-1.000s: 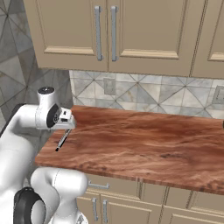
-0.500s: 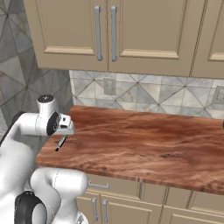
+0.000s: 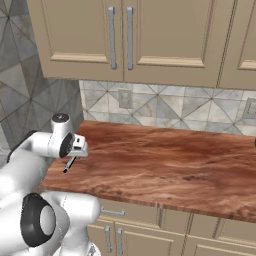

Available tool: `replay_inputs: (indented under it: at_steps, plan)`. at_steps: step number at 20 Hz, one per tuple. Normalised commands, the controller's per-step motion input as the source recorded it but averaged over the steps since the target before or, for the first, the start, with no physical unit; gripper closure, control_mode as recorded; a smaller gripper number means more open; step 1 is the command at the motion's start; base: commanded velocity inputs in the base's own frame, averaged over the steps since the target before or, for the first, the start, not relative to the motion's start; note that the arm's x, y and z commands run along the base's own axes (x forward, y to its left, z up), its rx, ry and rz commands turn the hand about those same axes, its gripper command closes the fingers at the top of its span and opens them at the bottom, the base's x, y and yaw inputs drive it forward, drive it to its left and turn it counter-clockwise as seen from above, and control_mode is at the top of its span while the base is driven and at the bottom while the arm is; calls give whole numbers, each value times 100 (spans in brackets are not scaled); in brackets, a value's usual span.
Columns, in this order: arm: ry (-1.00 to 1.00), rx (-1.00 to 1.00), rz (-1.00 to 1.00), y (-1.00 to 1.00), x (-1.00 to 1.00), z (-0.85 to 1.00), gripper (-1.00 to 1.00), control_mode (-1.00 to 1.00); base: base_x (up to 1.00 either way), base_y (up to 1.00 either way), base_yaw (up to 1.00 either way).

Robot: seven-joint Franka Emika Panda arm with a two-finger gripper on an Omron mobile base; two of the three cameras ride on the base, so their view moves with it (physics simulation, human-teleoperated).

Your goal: Pick up the tongs from the counter and place them near the plate next to the oven.

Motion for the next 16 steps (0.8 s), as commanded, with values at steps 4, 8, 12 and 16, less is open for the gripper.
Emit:
replay_inputs:
  at_steps: [4, 8, 12, 16]
  plan:
    - [0, 1, -2, 15, 22, -9, -100, -100, 0, 0, 0]
    - [0, 0, -4, 14, 9, -11, -100, -100, 0, 0, 0]
    - [0, 0, -7, 6, 5, -22, -100, -100, 0, 0, 0]
    - [0, 0, -7, 4, 8, -23, -100, -100, 0, 0, 0]
